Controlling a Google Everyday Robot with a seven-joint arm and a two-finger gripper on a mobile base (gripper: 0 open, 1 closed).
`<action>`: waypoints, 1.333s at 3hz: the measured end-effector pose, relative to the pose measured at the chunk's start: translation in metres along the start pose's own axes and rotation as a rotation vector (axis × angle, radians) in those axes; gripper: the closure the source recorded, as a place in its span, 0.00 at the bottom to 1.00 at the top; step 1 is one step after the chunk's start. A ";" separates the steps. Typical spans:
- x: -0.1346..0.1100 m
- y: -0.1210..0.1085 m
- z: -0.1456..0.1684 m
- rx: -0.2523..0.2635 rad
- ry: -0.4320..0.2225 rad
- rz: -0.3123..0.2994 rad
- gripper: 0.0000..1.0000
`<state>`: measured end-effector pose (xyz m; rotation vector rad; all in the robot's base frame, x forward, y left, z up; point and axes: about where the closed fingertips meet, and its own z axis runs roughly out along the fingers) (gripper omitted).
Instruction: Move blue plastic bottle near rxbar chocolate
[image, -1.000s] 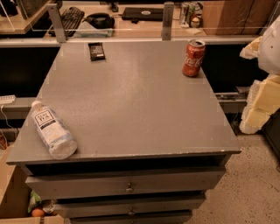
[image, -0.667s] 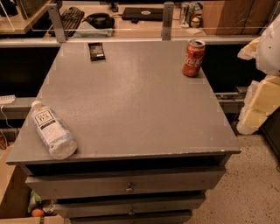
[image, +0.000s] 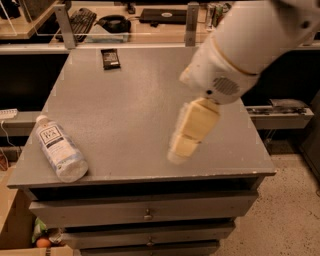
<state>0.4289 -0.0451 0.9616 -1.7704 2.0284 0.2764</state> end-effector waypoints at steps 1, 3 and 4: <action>-0.110 0.039 0.037 -0.105 -0.138 -0.043 0.00; -0.101 0.038 0.026 -0.078 -0.140 -0.033 0.00; -0.122 0.039 0.066 -0.107 -0.192 0.018 0.00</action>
Offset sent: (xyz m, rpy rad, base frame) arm -0.0147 0.0899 0.0058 0.1035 0.0438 0.0784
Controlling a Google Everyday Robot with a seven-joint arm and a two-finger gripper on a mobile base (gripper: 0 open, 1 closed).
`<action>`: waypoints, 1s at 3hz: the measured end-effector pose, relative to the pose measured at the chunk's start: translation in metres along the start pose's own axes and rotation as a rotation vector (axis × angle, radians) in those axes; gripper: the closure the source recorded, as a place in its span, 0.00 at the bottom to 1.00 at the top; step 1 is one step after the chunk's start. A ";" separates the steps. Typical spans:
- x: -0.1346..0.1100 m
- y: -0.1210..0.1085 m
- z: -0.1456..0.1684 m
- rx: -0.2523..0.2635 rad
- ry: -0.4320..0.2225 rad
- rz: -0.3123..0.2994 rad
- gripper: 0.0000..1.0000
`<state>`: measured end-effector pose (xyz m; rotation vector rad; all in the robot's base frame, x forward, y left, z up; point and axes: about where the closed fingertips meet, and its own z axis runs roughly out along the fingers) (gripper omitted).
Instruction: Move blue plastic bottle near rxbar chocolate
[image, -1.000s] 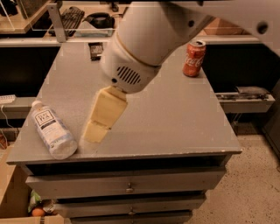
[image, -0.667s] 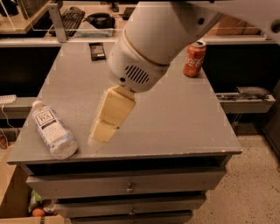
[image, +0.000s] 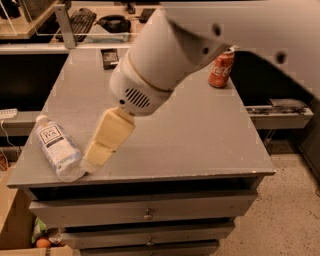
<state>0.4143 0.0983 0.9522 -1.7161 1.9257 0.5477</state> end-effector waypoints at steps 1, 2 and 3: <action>-0.015 -0.005 0.044 -0.017 -0.033 0.049 0.00; -0.030 -0.011 0.078 0.008 -0.032 0.083 0.00; -0.039 -0.018 0.106 0.050 0.002 0.125 0.00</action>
Offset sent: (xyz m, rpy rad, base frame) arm 0.0407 0.1072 -0.0720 0.0294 0.0515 -0.1500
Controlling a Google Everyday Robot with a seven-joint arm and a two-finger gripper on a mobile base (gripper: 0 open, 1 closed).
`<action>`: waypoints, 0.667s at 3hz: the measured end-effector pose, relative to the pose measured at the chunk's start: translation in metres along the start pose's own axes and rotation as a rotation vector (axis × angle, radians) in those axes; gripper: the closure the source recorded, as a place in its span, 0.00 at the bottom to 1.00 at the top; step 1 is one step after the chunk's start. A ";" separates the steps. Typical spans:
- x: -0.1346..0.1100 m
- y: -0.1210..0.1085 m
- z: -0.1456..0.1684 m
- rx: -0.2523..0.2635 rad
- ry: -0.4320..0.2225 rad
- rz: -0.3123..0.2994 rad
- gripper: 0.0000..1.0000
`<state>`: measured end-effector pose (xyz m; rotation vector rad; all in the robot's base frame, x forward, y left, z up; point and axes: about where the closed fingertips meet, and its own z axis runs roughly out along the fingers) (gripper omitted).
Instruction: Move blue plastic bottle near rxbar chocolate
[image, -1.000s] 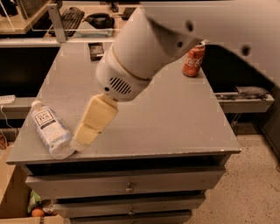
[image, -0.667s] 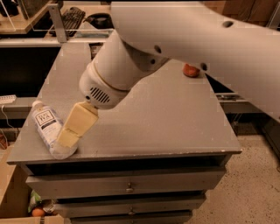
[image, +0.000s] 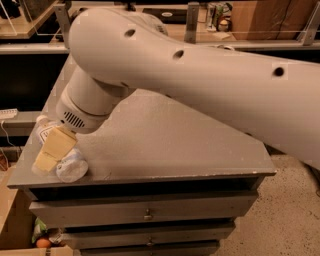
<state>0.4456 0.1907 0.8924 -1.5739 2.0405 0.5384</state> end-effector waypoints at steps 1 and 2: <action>-0.001 -0.006 0.027 0.045 0.048 0.045 0.00; 0.002 -0.013 0.046 0.081 0.089 0.092 0.00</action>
Offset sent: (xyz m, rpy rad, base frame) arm 0.0320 0.0306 -0.0635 -0.1406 0.0352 -0.2016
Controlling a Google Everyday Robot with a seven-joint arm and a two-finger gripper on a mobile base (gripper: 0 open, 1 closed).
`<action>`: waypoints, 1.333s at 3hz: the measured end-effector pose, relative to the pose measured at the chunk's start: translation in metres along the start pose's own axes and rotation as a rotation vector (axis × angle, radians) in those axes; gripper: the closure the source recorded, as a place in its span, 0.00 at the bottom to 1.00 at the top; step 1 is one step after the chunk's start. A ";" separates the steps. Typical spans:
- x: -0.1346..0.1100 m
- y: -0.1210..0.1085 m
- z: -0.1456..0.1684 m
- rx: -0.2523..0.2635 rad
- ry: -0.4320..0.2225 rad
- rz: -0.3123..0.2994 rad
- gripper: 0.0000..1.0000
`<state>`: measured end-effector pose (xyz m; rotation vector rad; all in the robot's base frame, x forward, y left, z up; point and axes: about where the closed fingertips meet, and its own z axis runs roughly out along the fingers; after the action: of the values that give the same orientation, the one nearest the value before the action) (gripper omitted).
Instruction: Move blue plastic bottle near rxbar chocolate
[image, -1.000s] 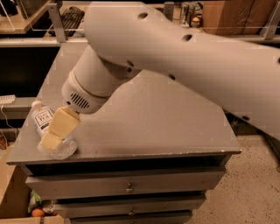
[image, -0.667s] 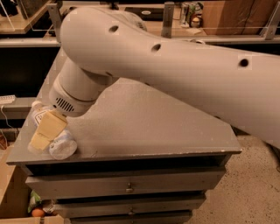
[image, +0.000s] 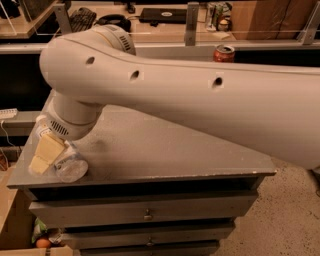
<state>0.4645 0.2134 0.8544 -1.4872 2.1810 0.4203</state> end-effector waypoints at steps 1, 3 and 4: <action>-0.002 -0.003 0.012 0.036 0.027 0.034 0.17; -0.005 -0.023 0.000 0.116 0.063 0.026 0.64; -0.004 -0.051 -0.029 0.191 0.087 -0.018 0.88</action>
Offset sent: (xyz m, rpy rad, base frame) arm 0.0185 0.0123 -0.0120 -0.0806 -0.0277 -0.0999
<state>0.5072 0.1832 0.8814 -1.4426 2.2035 0.1387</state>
